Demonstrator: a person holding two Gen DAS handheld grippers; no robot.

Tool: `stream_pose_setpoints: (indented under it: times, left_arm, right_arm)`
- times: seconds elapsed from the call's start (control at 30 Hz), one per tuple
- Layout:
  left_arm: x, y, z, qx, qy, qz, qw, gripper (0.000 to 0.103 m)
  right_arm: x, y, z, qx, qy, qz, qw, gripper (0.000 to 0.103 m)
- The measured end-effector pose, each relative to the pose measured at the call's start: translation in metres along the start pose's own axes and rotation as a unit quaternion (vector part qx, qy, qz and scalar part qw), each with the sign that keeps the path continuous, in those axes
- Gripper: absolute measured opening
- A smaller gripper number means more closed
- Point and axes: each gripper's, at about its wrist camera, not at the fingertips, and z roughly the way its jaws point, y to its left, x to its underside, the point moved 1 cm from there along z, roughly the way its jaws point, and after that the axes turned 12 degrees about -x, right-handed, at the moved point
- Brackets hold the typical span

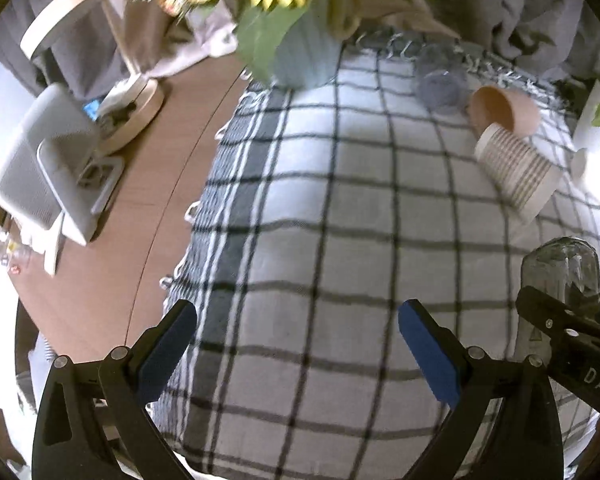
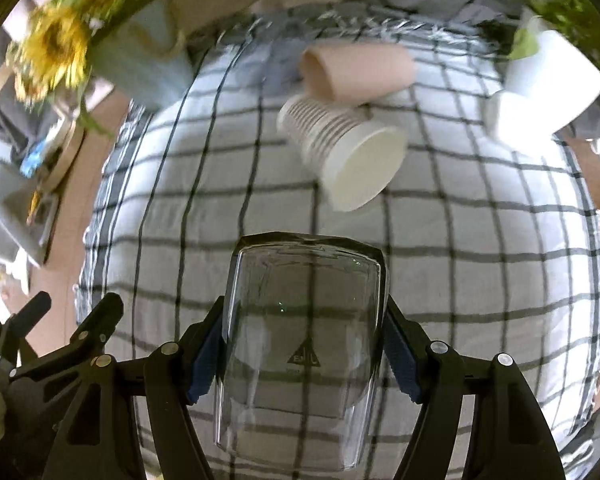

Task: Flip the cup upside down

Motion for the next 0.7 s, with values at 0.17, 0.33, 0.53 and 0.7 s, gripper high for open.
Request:
stream_pose_setpoints:
  times: [0.17,0.33,0.53,0.7]
  left_arm:
    - [0.007,0.006,0.012,-0.017,0.013,0.007,0.9997,0.103]
    - [0.010,0.005,0.025,-0.021,0.026,0.012,0.9994,0.103]
    - [0.008,0.005,0.032,-0.025,0.027,0.019,0.9991,0.103]
    - [0.007,0.005,0.031,-0.025,0.024,0.023,0.9991,0.103]
  right_arm:
    - [0.005,0.013,0.023,-0.003,0.019,-0.020,1.000,0.071]
    - [0.003,0.023,0.041,0.005,0.032,-0.045,0.998,0.071]
    - [-0.002,0.019,0.056,0.009,0.036,-0.033,0.999,0.071]
    - [-0.001,0.014,0.059,0.010,0.035,-0.022,0.999,0.071]
